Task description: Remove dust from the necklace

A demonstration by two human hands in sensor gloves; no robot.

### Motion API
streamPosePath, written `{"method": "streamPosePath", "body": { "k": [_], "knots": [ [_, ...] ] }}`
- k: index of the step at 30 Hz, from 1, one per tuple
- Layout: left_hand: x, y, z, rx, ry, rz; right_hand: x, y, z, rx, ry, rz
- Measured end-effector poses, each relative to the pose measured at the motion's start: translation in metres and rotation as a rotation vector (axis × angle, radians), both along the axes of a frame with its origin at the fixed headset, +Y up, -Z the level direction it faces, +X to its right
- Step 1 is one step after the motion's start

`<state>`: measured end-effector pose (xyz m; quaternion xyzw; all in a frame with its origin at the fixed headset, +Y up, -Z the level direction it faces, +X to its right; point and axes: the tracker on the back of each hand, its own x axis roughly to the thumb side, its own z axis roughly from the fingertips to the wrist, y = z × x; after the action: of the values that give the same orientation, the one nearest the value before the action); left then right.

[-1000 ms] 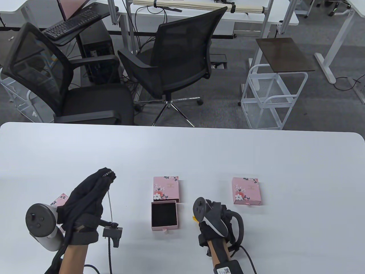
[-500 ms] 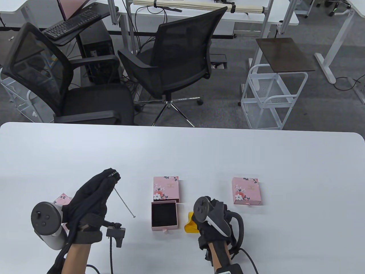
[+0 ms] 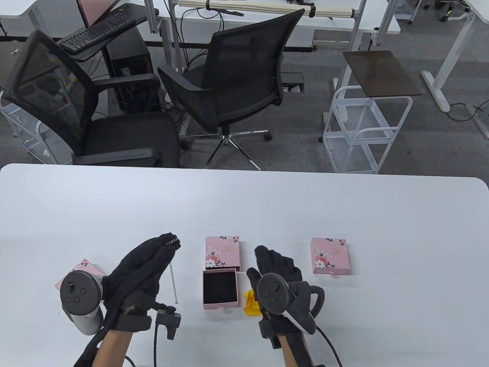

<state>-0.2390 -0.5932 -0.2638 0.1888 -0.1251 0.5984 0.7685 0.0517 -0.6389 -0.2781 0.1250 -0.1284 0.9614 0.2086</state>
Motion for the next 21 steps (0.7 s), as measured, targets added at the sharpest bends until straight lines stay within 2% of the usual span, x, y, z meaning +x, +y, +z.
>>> {"method": "streamPosePath", "body": {
  "k": [2, 5, 7, 9, 12, 14, 16, 21],
  "knots": [
    [0.004, -0.001, -0.001, -0.005, -0.017, -0.013, -0.017, 0.009, 0.005, -0.036, 0.149, -0.094],
    [0.007, -0.002, -0.002, -0.013, -0.031, -0.032, -0.041, 0.017, 0.007, -0.136, 0.330, -0.120],
    [0.008, -0.002, -0.003, -0.026, -0.057, -0.062, -0.057, 0.019, 0.006, -0.209, 0.382, -0.091],
    [0.009, -0.001, -0.002, -0.021, -0.056, -0.078, -0.072, 0.017, 0.003, -0.203, 0.379, -0.056],
    [0.008, -0.001, -0.002, -0.019, -0.053, -0.079, -0.082, 0.012, 0.000, -0.119, 0.284, -0.062],
    [0.006, -0.001, -0.003, -0.022, -0.054, -0.059, -0.085, 0.006, -0.003, -0.075, 0.276, -0.088],
    [0.001, -0.001, -0.004, -0.024, -0.041, -0.044, -0.081, 0.002, -0.008, -0.131, 0.287, -0.088],
    [-0.017, -0.001, -0.006, -0.026, 0.012, 0.009, -0.059, 0.000, -0.021, -0.150, 0.227, -0.148]
  ]
}}
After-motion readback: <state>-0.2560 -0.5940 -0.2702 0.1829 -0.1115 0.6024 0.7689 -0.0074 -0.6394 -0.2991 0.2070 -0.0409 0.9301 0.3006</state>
